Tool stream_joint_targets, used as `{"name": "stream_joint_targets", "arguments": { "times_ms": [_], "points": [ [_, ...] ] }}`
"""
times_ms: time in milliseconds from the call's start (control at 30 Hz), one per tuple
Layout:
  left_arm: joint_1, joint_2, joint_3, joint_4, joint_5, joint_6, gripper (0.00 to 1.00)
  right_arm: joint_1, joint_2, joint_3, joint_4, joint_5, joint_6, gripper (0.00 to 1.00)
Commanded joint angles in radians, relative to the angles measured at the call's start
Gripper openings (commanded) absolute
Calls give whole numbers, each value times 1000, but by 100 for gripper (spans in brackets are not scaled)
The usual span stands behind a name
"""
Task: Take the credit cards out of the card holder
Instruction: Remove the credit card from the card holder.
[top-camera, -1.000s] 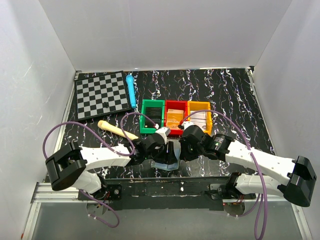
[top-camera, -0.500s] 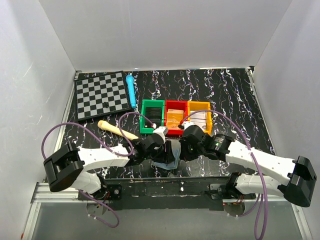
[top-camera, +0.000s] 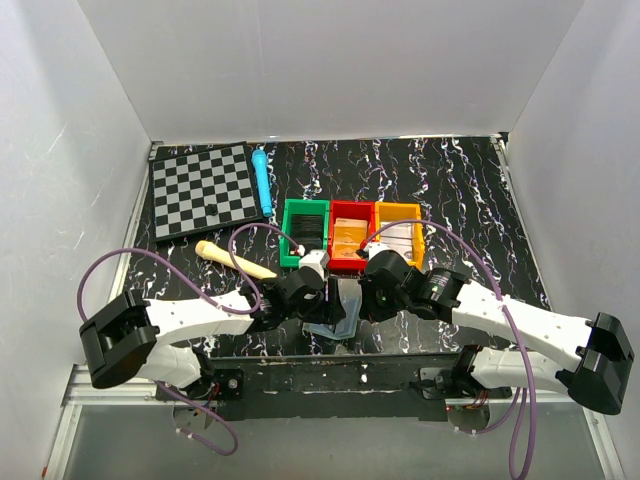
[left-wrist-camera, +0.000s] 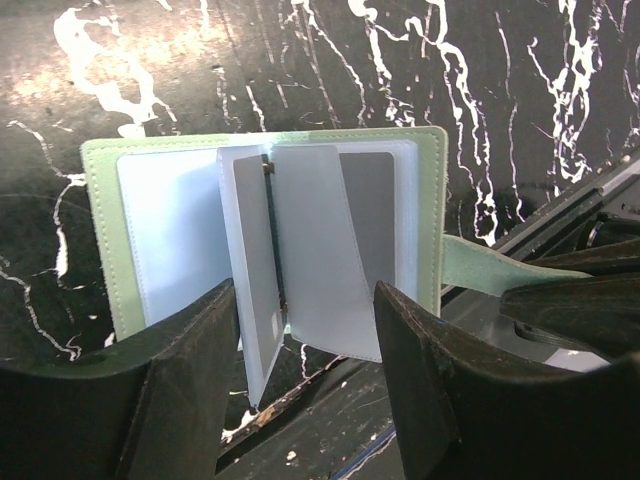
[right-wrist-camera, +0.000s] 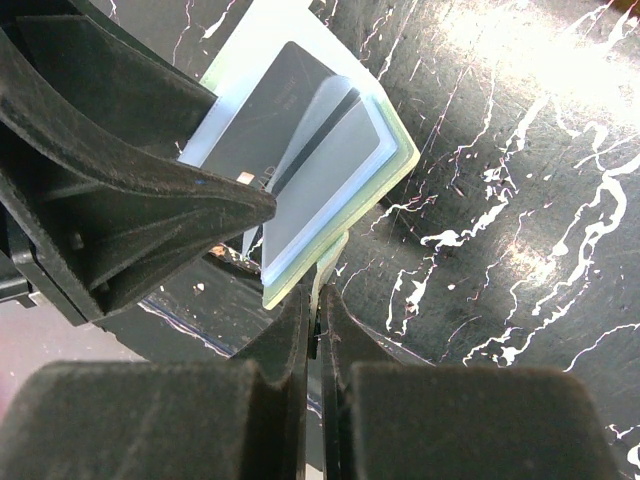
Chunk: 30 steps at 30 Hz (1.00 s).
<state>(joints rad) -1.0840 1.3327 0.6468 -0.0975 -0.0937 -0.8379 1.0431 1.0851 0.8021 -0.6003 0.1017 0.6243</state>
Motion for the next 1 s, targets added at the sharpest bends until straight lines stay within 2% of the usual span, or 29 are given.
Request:
{"name": "stream_joint_targets", "arguments": {
  "times_ms": [0,233,600,967],
  "points": [
    [-5,-49,-13,-54,-73,-16,55,5,-25,-6,11,6,-3,1],
    [-5,-66,-26,-67,-90,-26,56,6,-25,-6,13,3,-3,1],
    [-5,-128,-30,-139,-185,-50,65,6,-27,-7,13,4,-3,1],
    [-5,-73,-12,-70,-140,-3,68,5,-21,-3,5,6,-9,1]
  ]
}}
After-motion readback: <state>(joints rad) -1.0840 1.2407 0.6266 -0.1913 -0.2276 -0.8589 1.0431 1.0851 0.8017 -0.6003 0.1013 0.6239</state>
